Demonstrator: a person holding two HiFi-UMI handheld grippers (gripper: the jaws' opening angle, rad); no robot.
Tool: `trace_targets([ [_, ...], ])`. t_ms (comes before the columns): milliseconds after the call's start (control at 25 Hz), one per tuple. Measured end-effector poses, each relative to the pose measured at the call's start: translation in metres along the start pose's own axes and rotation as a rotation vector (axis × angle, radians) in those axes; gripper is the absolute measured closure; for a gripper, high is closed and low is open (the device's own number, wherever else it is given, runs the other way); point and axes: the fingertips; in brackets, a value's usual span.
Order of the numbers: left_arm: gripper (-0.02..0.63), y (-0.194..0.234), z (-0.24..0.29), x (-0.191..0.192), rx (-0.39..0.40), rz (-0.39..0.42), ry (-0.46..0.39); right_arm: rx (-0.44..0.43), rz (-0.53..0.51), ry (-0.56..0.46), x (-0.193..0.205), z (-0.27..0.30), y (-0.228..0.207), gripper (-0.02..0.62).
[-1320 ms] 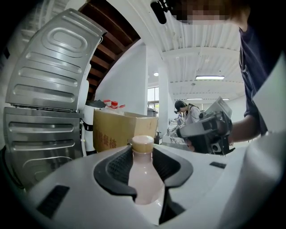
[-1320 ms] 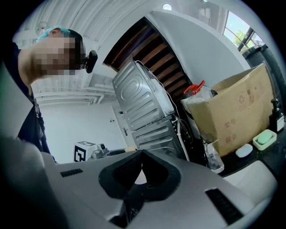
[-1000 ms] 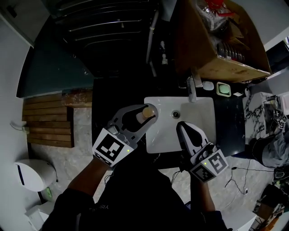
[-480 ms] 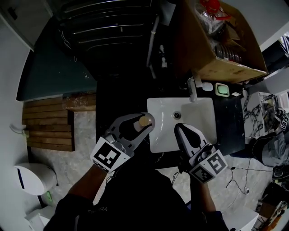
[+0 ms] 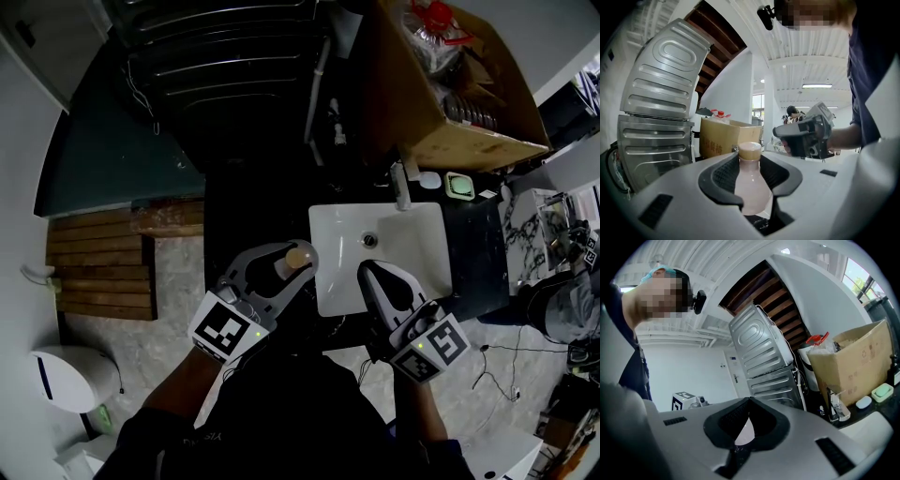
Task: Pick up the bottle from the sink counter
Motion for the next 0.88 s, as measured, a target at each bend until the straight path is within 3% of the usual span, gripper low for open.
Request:
trace_targets([
  [880,0.466,0.0004,0.0011,-0.0035,0.004,0.006,-0.003,-0.014,-0.002,-0.001,0.0009,0.0058,0.0073,0.575],
])
Point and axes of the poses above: the fingertips, and each gripper's own axes: z forward along the fingers, y to its left, x out of its underside, and after that the axes turned 6 degrees about y, right-handed
